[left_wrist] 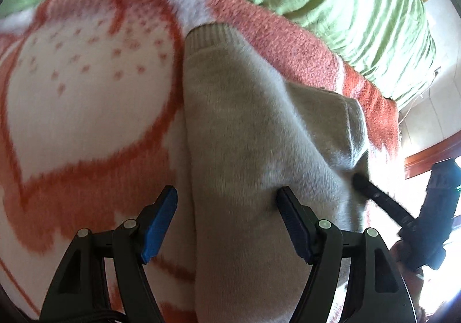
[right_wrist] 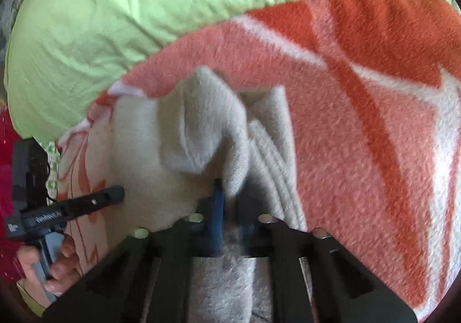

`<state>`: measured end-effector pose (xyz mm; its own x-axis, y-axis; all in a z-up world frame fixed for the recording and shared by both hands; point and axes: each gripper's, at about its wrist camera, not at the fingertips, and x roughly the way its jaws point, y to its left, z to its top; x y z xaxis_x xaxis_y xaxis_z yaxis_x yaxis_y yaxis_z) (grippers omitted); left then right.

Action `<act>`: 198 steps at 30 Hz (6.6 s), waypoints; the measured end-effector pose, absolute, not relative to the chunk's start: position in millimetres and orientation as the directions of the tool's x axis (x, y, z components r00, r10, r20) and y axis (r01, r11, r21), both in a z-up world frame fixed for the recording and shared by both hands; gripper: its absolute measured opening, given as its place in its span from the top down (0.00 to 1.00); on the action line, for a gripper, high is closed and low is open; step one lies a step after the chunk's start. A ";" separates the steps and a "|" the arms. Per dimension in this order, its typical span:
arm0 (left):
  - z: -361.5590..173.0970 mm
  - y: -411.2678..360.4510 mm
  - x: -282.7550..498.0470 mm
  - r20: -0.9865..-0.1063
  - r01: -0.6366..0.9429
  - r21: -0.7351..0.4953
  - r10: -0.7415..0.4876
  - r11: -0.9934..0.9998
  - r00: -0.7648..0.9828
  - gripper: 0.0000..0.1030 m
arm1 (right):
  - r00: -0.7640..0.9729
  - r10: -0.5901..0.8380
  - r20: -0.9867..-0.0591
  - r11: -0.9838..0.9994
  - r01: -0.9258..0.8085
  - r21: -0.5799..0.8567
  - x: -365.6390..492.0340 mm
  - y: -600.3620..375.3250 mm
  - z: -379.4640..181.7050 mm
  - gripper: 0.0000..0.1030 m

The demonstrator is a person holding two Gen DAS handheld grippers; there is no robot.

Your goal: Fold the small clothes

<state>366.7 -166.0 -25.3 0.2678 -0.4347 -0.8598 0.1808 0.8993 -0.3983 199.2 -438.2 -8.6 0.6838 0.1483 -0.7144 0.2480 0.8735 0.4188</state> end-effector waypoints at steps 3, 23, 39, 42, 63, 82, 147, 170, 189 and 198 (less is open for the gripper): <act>-27.9 -172.2 372.3 -0.872 0.203 -0.359 -0.405 0.911 0.276 0.28 | 0.687 0.143 -0.712 0.862 0.268 0.431 201.3 -448.6 -10.5 0.93; -49.7 -143.2 323.5 -0.815 0.114 -0.540 -0.552 0.834 0.174 0.20 | 0.674 0.242 -0.698 0.837 0.218 0.501 170.7 -444.5 -24.7 0.22; -54.0 -188.5 340.1 -0.773 0.150 -0.581 -0.600 0.800 0.206 0.61 | 0.644 0.330 -0.691 0.774 0.235 0.588 178.4 -442.6 -37.9 0.68; -33.1 -182.9 328.1 -0.771 0.176 -0.557 -0.584 0.812 0.255 0.64 | 0.674 0.324 -0.663 0.776 0.211 0.594 169.2 -428.1 -16.1 0.69; 34.6 9.0 266.9 -0.777 0.057 -0.426 -0.397 0.903 0.489 0.65 | 0.623 0.555 -0.552 0.740 -0.065 0.670 206.4 -246.0 9.7 0.70; -30.9 48.3 263.6 -0.795 0.038 -0.453 -0.423 0.891 0.434 0.49 | 0.518 0.573 -0.635 0.740 0.006 0.673 231.8 -250.3 -57.5 0.66; -16.8 31.2 39.7 -0.858 -0.009 0.065 0.061 0.998 0.510 0.30 | 0.664 0.199 -0.720 0.967 -0.016 0.252 23.3 -184.6 -28.4 0.14; 12.0 26.5 52.3 -0.772 -0.024 0.105 0.097 0.994 0.629 0.18 | 0.757 0.167 -0.632 0.985 -0.162 0.067 26.4 -145.7 -9.4 0.01; -6.3 16.2 67.5 -0.779 -0.044 0.134 0.133 0.990 0.613 0.17 | 0.731 0.186 -0.657 0.982 -0.153 0.108 51.7 -158.6 -30.9 0.01; -6.9 14.9 69.8 -0.774 -0.040 0.139 0.134 0.989 0.618 0.16 | 0.735 0.189 -0.652 0.982 -0.155 0.111 54.5 -159.9 -30.7 0.01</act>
<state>69.8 14.9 -6.9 0.6185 0.1342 -0.7742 -0.0404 0.9894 0.1393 54.5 -159.9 -30.7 0.7345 0.1893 -0.6516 -0.1546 0.9817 0.1110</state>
